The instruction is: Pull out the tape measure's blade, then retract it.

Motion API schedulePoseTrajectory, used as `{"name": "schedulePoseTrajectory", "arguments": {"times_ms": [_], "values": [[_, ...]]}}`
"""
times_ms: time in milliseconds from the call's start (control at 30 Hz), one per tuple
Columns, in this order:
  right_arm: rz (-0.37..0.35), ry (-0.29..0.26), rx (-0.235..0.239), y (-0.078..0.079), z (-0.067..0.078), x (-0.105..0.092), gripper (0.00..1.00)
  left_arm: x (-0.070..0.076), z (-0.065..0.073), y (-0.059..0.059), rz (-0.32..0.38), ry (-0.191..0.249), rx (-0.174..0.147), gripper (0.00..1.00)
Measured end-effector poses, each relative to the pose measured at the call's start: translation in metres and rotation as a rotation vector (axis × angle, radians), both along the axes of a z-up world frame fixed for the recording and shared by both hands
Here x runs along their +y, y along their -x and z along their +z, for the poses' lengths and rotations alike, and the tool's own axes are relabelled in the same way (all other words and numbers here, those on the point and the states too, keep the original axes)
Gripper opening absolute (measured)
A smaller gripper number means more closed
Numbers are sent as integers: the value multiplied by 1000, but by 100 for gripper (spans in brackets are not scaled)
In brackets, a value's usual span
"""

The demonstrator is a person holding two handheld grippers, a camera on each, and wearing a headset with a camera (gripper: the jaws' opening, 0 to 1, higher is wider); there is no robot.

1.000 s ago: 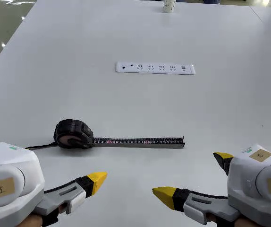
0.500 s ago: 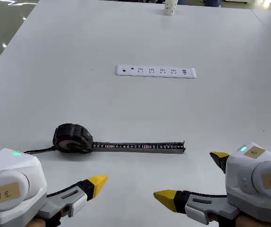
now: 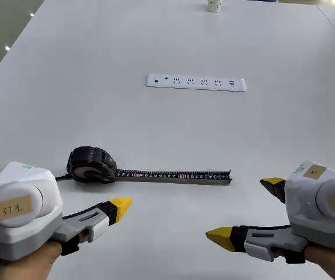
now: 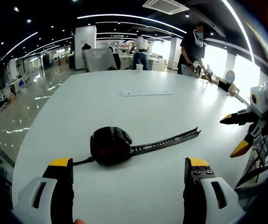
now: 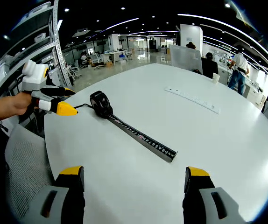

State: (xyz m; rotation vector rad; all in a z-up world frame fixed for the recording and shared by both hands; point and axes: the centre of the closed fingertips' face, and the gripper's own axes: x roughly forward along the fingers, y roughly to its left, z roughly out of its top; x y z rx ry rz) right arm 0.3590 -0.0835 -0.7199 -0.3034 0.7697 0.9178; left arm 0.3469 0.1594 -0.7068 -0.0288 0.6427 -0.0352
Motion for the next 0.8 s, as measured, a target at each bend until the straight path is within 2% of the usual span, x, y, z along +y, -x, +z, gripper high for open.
{"name": "schedulePoseTrajectory", "arguments": {"times_ms": [100, 267, 367, 567, 667, 733, 800], "values": [[29, 28, 0, -2, -4, -1, 88, 0, -1, -2, 4, 0, 3, 97], [67, 36, 3, -9, -8, -3, 86, 6, -3, -10, 10, -3, 6, 97], [101, 59, -6, -16, -10, -5, 84, 7, -5, -15, 16, -4, 7, 96], [154, 77, -22, -29, -11, -7, 78, 9, -6, -24, 22, -10, 4, 96], [186, 102, -9, -31, -13, -8, 75, 13, -7, -29, 37, -5, 3, 94], [220, 105, -27, -35, -13, -7, 73, 14, -9, -32, 45, -7, 3, 94], [236, 116, -25, -38, -16, -6, 71, 15, -12, -34, 53, -2, 7, 93]]}}
